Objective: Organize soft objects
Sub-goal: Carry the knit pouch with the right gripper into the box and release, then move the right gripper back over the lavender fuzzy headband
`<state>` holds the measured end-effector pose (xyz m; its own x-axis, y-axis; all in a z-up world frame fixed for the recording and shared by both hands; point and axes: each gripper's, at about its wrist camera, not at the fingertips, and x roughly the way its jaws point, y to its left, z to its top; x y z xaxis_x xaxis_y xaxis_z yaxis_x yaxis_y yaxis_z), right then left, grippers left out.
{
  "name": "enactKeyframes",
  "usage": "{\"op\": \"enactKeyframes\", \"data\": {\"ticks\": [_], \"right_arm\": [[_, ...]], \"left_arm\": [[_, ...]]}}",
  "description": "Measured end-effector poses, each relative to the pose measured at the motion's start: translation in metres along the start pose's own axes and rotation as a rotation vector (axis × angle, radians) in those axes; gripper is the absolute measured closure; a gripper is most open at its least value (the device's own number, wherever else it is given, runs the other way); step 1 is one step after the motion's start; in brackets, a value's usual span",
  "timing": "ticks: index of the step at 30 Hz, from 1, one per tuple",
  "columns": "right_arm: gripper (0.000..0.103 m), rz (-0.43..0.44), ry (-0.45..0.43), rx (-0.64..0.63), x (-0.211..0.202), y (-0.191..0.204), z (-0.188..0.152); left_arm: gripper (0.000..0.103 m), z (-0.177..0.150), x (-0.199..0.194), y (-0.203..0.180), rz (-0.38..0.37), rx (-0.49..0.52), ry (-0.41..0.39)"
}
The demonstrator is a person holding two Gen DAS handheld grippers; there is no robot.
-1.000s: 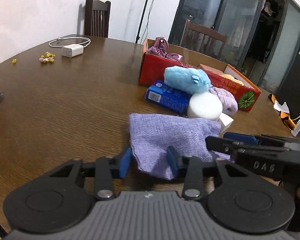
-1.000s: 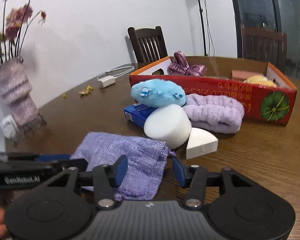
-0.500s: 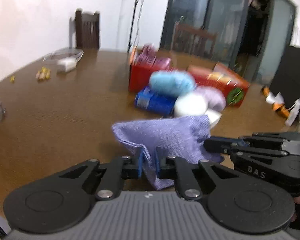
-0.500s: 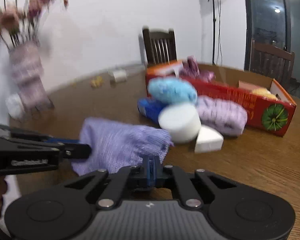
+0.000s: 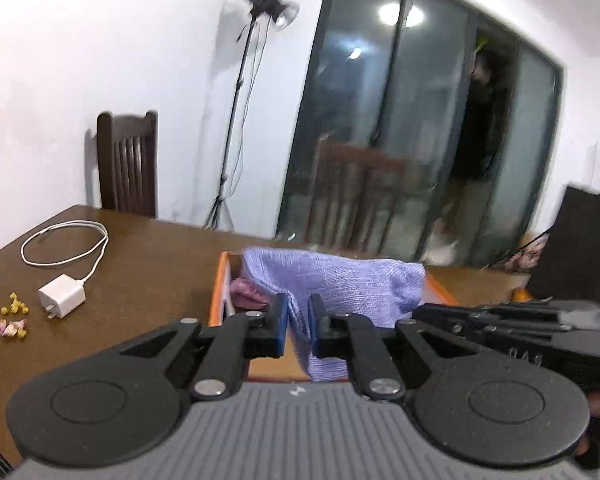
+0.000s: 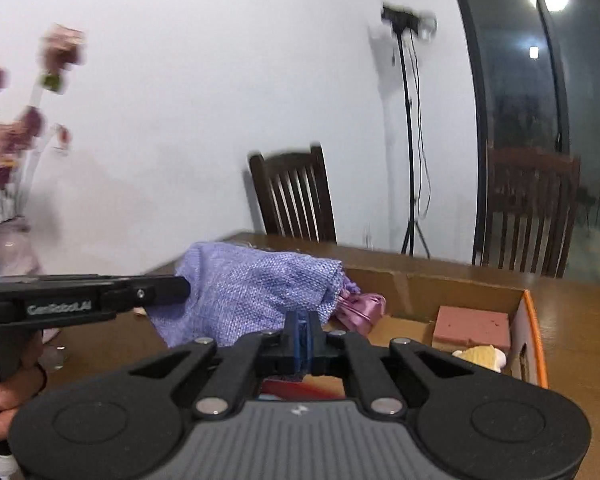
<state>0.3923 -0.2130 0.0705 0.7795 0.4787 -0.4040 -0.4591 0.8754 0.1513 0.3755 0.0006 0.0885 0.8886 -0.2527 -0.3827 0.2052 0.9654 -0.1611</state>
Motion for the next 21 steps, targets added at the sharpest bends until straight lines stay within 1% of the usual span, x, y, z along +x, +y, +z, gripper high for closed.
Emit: {"op": "enactKeyframes", "data": {"ticks": [2,4,5,6,7,9,10,12,13,14,16,18,21], "right_arm": [[0.100,-0.011,0.060,0.023,0.033,-0.016,0.005],[0.100,-0.019,0.130,0.048,0.067,-0.030,0.003],[0.100,-0.022,0.165,0.055,0.081,-0.035,0.000],[0.099,-0.028,0.190,0.060,0.092,-0.038,-0.002],[0.099,-0.031,0.213,0.059,0.099,-0.040,-0.006],[0.099,-0.028,0.247,0.061,0.109,-0.042,-0.012],[0.097,-0.026,0.257,0.058,0.113,-0.042,-0.015],[0.093,-0.019,0.265,0.061,0.117,-0.041,-0.019],[0.092,-0.014,0.266,0.061,0.117,-0.039,-0.022],[0.092,-0.012,0.263,0.059,0.115,-0.035,-0.024],[0.088,-0.015,0.245,0.055,0.107,-0.032,-0.023],[0.086,-0.017,0.214,0.053,0.089,-0.032,-0.016],[0.082,-0.036,0.156,0.041,0.061,-0.032,-0.003]], "left_arm": [[0.091,-0.002,0.038,-0.001,0.023,0.026,0.048],[0.091,-0.010,0.067,0.000,0.050,0.055,0.120],[0.091,-0.015,0.076,0.000,0.069,0.064,0.139],[0.087,-0.019,0.081,0.001,0.080,0.075,0.145],[0.074,-0.024,0.085,0.002,0.098,0.080,0.153],[0.056,-0.030,0.084,0.008,0.095,0.071,0.142],[0.055,-0.035,0.079,0.011,0.094,0.071,0.127],[0.055,-0.035,0.076,0.014,0.110,0.078,0.119],[0.052,-0.034,0.074,0.015,0.118,0.078,0.111],[0.050,-0.032,0.070,0.017,0.120,0.077,0.105],[0.049,-0.028,0.062,0.019,0.131,0.076,0.090],[0.046,-0.022,0.049,0.014,0.142,0.083,0.074],[0.038,-0.011,0.027,0.015,0.160,0.090,0.030]]}}
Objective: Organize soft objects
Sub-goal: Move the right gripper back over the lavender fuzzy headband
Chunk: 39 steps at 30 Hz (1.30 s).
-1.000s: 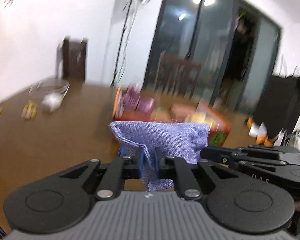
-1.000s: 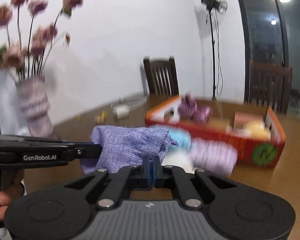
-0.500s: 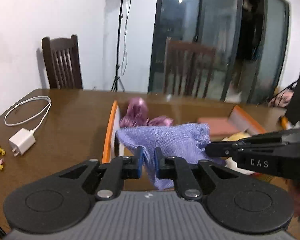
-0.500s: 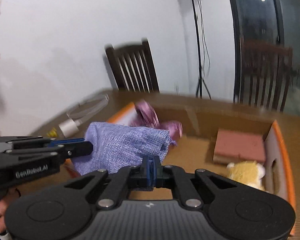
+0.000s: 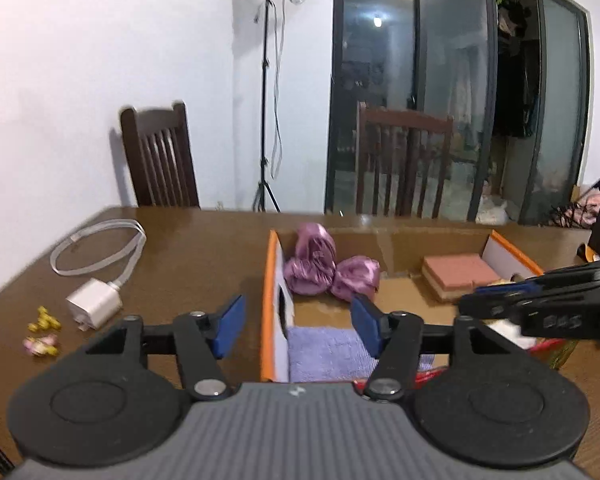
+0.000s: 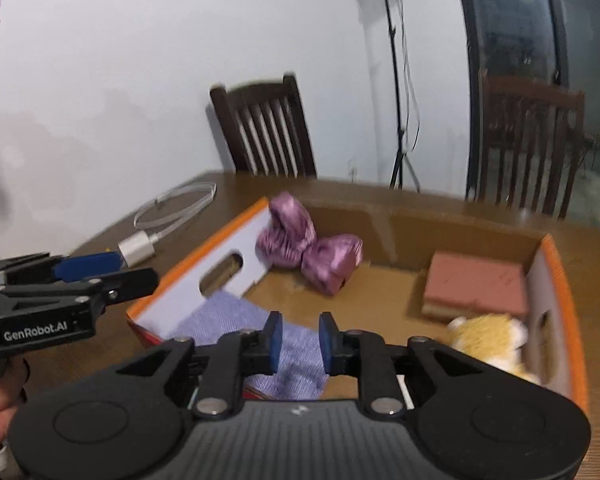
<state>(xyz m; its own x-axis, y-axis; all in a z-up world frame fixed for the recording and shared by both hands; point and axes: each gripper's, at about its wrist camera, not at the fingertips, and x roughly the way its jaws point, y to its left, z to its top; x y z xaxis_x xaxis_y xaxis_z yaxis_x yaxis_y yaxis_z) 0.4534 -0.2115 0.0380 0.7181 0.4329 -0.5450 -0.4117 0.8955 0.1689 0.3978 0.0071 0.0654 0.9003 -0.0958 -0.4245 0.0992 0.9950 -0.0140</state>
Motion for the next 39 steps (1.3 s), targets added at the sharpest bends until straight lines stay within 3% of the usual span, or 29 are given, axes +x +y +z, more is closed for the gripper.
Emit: {"op": "enactKeyframes", "data": {"ticks": [7,13,20,22,30,39], "right_arm": [[0.063,-0.068,-0.153,-0.065,-0.093,0.011,0.001],[0.054,-0.046,-0.238,-0.055,-0.157,0.021,-0.011],[0.050,-0.036,-0.295,-0.050,-0.198,0.038,-0.033],[0.049,-0.012,-0.286,-0.033,-0.204,0.041,-0.048],[0.046,0.060,-0.185,0.016,-0.216,0.061,-0.125],[0.045,-0.011,-0.098,0.003,-0.189,0.063,-0.145]], "left_arm": [[0.021,0.014,-0.077,0.009,0.027,0.009,-0.126],[0.016,0.009,-0.134,0.002,0.018,0.041,-0.199],[0.010,-0.009,-0.170,-0.006,0.015,0.038,-0.230],[0.006,-0.025,-0.176,-0.005,0.004,0.034,-0.219],[0.006,-0.087,-0.184,0.002,-0.016,0.014,-0.053],[0.006,-0.096,-0.159,0.000,-0.039,-0.015,-0.006]]}}
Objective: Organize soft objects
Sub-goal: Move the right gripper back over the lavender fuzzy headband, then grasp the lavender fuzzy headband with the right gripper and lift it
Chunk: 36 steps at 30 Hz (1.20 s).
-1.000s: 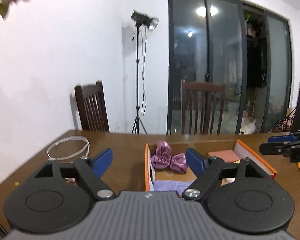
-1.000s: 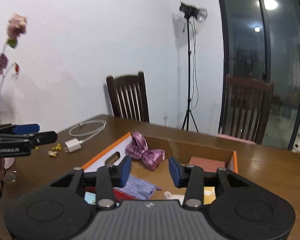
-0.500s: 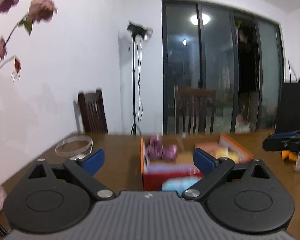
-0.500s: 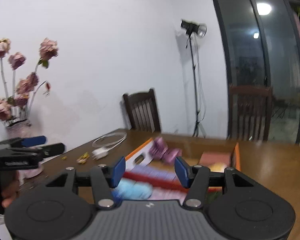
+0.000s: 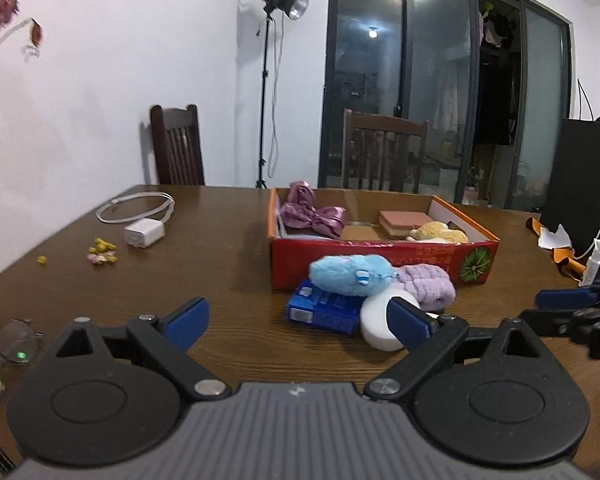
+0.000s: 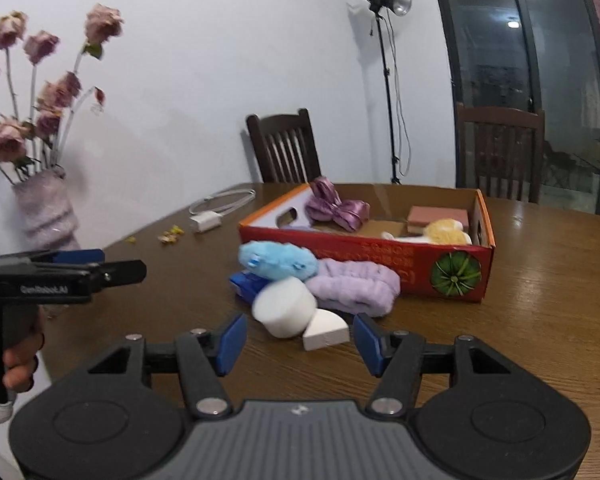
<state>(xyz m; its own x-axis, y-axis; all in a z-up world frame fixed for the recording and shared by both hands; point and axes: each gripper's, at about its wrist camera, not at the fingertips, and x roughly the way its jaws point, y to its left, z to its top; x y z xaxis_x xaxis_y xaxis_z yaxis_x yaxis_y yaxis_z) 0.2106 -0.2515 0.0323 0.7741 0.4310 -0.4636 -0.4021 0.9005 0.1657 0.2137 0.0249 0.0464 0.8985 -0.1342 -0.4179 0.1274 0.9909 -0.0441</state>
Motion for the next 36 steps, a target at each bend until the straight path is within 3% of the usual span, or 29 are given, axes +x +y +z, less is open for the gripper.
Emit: {"op": "enactKeyframes", "data": {"ticks": [8,12,15,20,26,31,36], "right_arm": [[0.045,-0.001,0.033,0.032,0.041,-0.014,0.001],[0.045,0.019,0.033,0.053,0.067,-0.020,0.011],[0.045,0.017,0.026,0.074,0.087,-0.024,0.018],[0.045,-0.055,0.008,0.215,0.116,-0.055,0.026],[0.046,-0.084,0.074,0.313,0.150,-0.079,0.023],[0.077,-0.067,0.082,0.330,0.149,-0.079,0.018],[0.080,-0.110,-0.049,0.266,0.099,-0.069,0.020]], "left_arm": [[0.009,-0.007,0.046,-0.018,-0.076,0.008,0.073],[0.040,-0.003,0.070,-0.014,-0.100,-0.020,0.115],[0.052,-0.002,0.090,-0.006,-0.155,-0.105,0.177],[0.053,0.002,0.099,-0.017,-0.205,-0.099,0.143],[0.053,-0.003,0.115,-0.025,-0.202,-0.081,0.171],[0.053,-0.005,0.111,-0.025,-0.189,-0.068,0.186],[0.053,-0.003,0.087,-0.021,-0.169,-0.064,0.160]]}}
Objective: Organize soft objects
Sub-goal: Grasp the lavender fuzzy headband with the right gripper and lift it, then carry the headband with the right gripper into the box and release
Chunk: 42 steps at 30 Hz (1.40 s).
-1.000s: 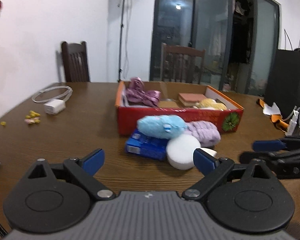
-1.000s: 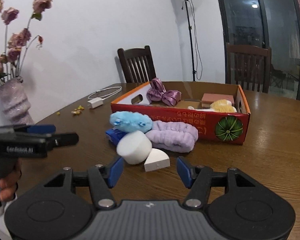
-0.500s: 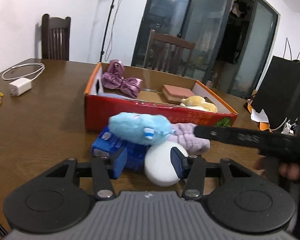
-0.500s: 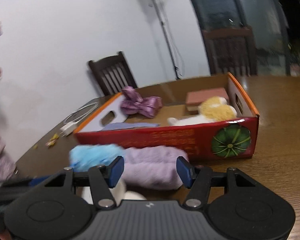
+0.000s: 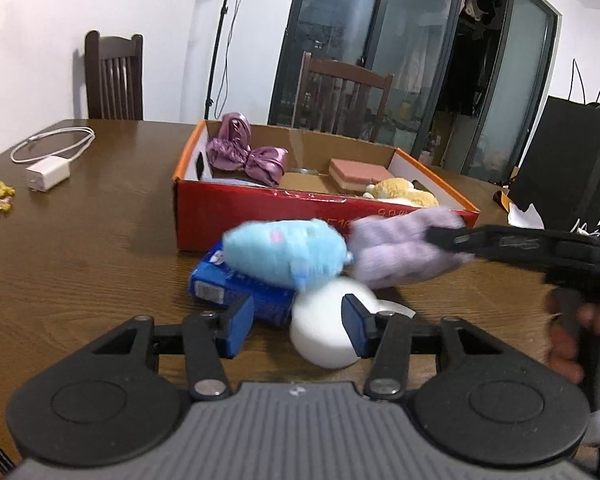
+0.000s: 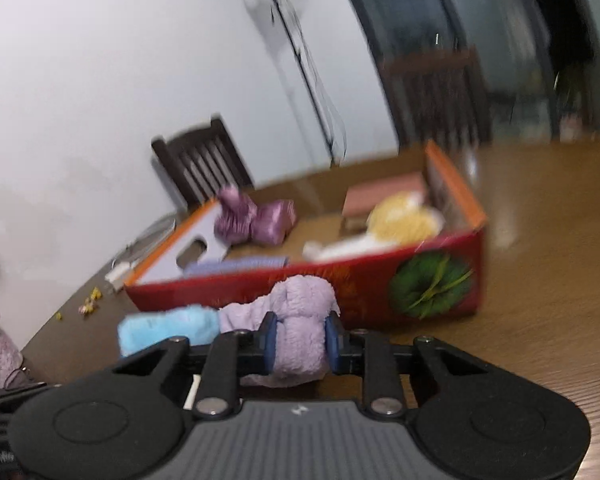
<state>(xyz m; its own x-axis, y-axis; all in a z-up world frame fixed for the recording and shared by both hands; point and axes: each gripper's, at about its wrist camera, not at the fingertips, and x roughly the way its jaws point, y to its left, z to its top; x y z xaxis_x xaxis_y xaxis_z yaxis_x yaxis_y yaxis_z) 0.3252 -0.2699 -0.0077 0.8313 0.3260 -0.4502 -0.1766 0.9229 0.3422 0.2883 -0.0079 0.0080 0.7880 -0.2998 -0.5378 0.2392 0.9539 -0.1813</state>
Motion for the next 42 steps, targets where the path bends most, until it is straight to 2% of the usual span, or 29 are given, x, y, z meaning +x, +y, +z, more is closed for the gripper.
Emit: {"op": "enactKeyframes", "data": {"ticks": [3,6,8,9,11,15,18,21,25,29,30,31,32,34,38,42], "right_arm": [[0.080,0.025,-0.063,-0.019,-0.043,-0.001,0.001],[0.079,0.140,-0.013,0.003,-0.074,-0.006,-0.004],[0.079,0.216,0.049,0.033,-0.082,-0.005,-0.017],[0.079,0.228,0.073,0.033,-0.084,-0.003,-0.025],[0.079,0.234,0.125,0.029,-0.083,0.002,-0.041],[0.078,0.293,0.222,0.070,-0.077,0.009,-0.070],[0.071,0.293,0.258,0.076,-0.074,0.018,-0.083],[0.067,0.246,0.226,0.025,-0.084,0.027,-0.086],[0.065,0.225,0.192,-0.010,-0.091,0.030,-0.079],[0.065,0.211,0.221,-0.001,-0.083,0.026,-0.078],[0.065,0.210,0.230,0.003,-0.080,0.025,-0.080],[0.065,0.211,0.237,0.011,-0.078,0.024,-0.082],[0.065,0.220,0.241,0.019,-0.076,0.023,-0.082],[0.077,0.246,0.248,0.014,-0.074,0.024,-0.080],[0.080,0.257,0.202,-0.013,-0.074,0.030,-0.060],[0.080,0.268,0.074,-0.063,-0.068,0.034,-0.007]], "left_arm": [[0.053,-0.006,-0.014,-0.001,0.013,-0.007,-0.002],[0.052,-0.015,-0.026,-0.002,-0.017,-0.030,0.011],[0.052,-0.023,-0.035,0.002,-0.097,-0.086,0.025],[0.052,-0.028,-0.039,0.006,-0.155,-0.137,0.038],[0.052,-0.039,-0.045,0.010,-0.197,-0.194,0.065],[0.052,-0.057,-0.061,0.007,-0.208,-0.200,0.069],[0.052,-0.066,-0.066,0.004,-0.153,-0.182,0.087],[0.052,-0.071,-0.069,0.005,-0.127,-0.172,0.095],[0.052,-0.070,-0.067,0.005,-0.158,-0.180,0.096],[0.053,-0.072,-0.058,-0.002,-0.175,-0.165,0.112],[0.056,-0.073,-0.056,-0.003,-0.175,-0.160,0.119],[0.067,-0.073,-0.053,-0.003,-0.186,-0.159,0.129],[0.071,-0.073,-0.050,-0.003,-0.202,-0.160,0.134],[0.078,-0.070,-0.049,-0.002,-0.209,-0.164,0.124],[0.081,-0.045,-0.046,-0.003,-0.235,-0.144,0.077],[0.081,0.013,-0.031,-0.001,-0.281,-0.106,-0.024]]}}
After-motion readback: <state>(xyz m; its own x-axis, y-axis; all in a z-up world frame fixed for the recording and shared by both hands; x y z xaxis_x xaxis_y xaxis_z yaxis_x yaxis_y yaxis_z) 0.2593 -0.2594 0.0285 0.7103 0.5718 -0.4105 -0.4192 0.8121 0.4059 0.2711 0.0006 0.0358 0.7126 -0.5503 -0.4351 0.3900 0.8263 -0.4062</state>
